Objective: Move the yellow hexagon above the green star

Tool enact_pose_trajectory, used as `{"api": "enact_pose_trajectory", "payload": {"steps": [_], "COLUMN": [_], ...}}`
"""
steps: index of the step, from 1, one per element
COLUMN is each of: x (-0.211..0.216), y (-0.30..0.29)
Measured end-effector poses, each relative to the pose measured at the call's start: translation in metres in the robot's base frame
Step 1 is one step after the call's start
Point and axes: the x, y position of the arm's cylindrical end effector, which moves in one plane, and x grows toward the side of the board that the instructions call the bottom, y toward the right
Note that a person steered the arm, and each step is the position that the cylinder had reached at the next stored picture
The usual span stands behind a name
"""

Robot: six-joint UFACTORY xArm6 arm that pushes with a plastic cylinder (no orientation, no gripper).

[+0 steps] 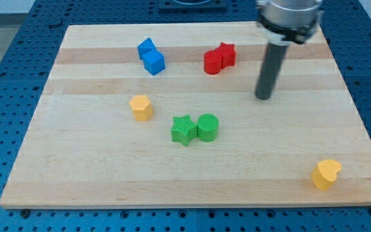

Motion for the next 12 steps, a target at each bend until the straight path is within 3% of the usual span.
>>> {"api": "enact_pose_trajectory", "payload": {"steps": [2,4,6,8,9,12], "x": [0.001,0.000,-0.023,-0.015,0.018,0.032], "y": [-0.084,-0.085,-0.152,-0.236,-0.246,-0.228]}}
